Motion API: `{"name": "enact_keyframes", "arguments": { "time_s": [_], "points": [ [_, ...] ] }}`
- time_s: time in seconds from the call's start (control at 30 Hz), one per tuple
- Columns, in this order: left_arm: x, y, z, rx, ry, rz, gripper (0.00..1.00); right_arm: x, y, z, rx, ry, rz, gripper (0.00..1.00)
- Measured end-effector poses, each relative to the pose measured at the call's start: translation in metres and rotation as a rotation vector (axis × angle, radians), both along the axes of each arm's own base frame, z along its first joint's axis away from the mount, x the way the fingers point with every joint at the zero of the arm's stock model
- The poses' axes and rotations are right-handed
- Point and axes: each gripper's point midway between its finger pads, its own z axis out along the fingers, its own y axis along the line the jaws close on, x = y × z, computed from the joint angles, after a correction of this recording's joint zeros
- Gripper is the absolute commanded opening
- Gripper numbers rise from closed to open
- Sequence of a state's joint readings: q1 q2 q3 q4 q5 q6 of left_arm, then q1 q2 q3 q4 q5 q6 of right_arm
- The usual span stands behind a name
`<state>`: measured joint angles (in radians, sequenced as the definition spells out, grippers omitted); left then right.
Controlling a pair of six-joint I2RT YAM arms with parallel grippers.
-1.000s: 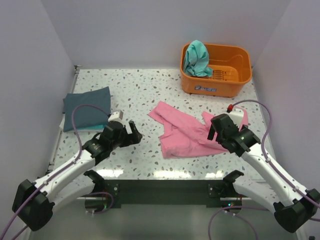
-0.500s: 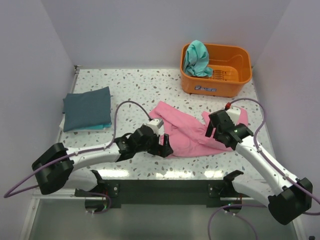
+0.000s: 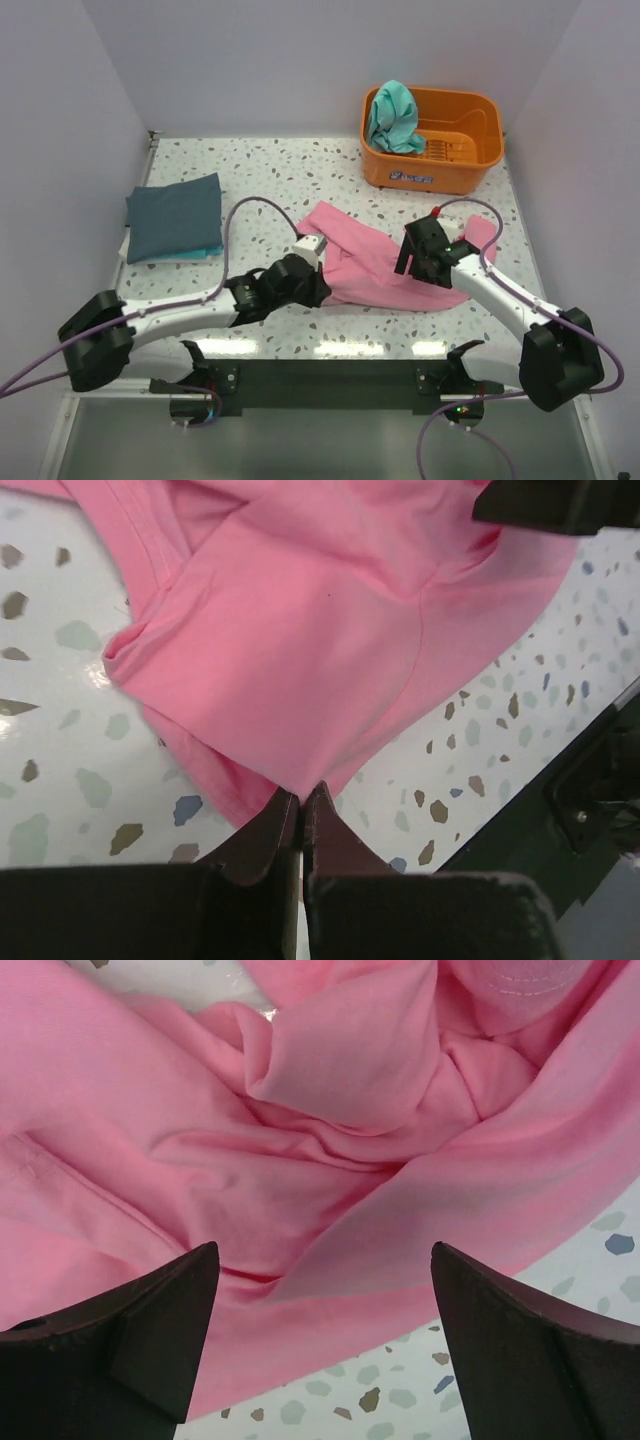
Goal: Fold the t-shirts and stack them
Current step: Flatten the tshirt out
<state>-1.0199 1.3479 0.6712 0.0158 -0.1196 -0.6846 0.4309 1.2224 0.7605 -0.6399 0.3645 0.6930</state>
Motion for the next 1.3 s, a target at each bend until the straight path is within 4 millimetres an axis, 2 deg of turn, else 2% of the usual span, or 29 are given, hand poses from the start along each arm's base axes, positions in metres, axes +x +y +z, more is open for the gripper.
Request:
{"name": "enact_keyframes", "arguments": {
  "time_s": [0.13,0.17,0.2,0.27,0.43,0.67,0.87,1.03,1.1,1.13,1.17,1.23,1.3],
  "points": [
    [0.002,0.027,0.040,-0.058,-0.095,0.076,0.00,-0.004,0.000,-0.005,0.002,0.014,0.004,0.84],
    [0.002,0.033,0.043,-0.057,-0.105,0.092,0.00,-0.006,-0.001,-0.006,0.001,0.017,0.004,0.79],
    [0.002,0.040,0.044,-0.052,-0.112,0.114,0.00,-0.009,-0.002,-0.007,0.001,0.019,0.004,0.68],
    [0.001,0.059,0.036,-0.007,-0.112,0.160,0.00,-0.017,-0.005,-0.010,0.004,0.022,0.004,0.67],
    [-0.010,0.100,0.000,0.143,-0.055,0.243,0.00,-0.031,-0.011,-0.016,0.010,0.020,-0.001,0.69],
    [-0.026,0.141,-0.025,0.212,0.011,0.361,0.00,-0.026,-0.017,-0.006,-0.019,-0.010,-0.018,0.72],
    [-0.031,0.157,-0.025,0.203,0.029,0.432,0.00,-0.004,-0.030,0.015,-0.063,-0.069,-0.064,0.72],
    [-0.030,0.161,-0.024,0.203,0.025,0.460,0.00,0.013,-0.032,0.008,-0.072,-0.047,-0.067,0.70],
    [-0.030,0.164,-0.025,0.213,0.024,0.468,0.00,0.019,-0.030,-0.002,-0.078,-0.021,-0.060,0.59],
    [-0.030,0.165,-0.025,0.216,0.023,0.472,0.00,0.021,-0.029,-0.007,-0.077,-0.011,-0.059,0.49],
    [-0.030,0.166,-0.025,0.219,0.022,0.476,0.00,0.022,-0.029,-0.012,-0.081,0.002,-0.056,0.27],
    [-0.029,0.168,-0.025,0.227,0.016,0.483,0.00,0.025,-0.028,-0.017,-0.080,0.011,-0.055,0.00],
    [-0.029,0.170,-0.023,0.235,0.013,0.487,0.00,0.027,-0.028,-0.015,-0.070,-0.005,-0.063,0.00]
  ]
}}
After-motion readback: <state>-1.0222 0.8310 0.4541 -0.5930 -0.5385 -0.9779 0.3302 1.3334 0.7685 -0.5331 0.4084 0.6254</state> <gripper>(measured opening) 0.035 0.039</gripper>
